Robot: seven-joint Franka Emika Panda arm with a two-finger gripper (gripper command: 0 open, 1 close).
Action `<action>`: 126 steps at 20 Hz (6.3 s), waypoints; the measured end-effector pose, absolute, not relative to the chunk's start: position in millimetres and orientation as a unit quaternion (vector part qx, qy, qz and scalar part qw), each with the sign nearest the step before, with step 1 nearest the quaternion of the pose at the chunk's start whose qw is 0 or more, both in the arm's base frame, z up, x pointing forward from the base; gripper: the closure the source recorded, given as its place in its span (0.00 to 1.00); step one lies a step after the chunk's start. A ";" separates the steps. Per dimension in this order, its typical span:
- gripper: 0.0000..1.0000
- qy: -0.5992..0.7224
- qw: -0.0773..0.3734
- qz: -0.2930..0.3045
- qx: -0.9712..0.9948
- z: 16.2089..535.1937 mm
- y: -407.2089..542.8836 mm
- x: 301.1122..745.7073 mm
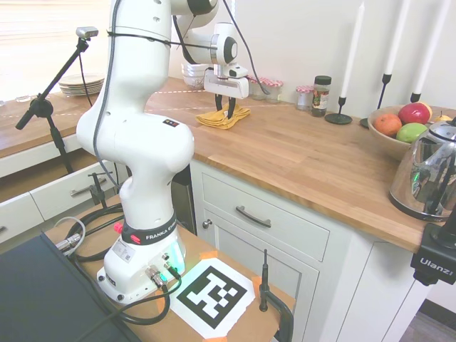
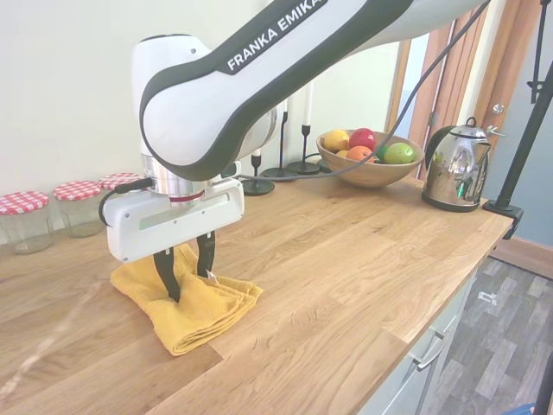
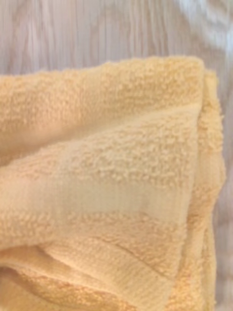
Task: Wipe the counter
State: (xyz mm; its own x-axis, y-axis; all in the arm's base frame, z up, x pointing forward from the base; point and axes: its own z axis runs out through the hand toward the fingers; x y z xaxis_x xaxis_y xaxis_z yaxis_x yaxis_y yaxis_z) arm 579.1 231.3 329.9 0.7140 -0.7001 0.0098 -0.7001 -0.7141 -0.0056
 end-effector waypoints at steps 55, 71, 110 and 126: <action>1.00 0.392 0.006 -0.015 -0.920 333.2 -215.2 544.1; 1.00 0.386 0.011 -0.019 -0.922 331.7 -191.4 549.3; 1.00 0.329 0.002 -0.045 -0.943 331.7 306.1 557.2; 0.00 0.336 -0.010 -0.036 -0.941 333.4 315.0 556.9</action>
State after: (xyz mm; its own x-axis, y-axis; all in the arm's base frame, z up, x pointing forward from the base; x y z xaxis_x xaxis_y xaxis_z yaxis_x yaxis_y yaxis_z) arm 556.9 315.0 333.4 0.7720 -0.6311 0.0753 -0.6327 -0.7744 -0.0047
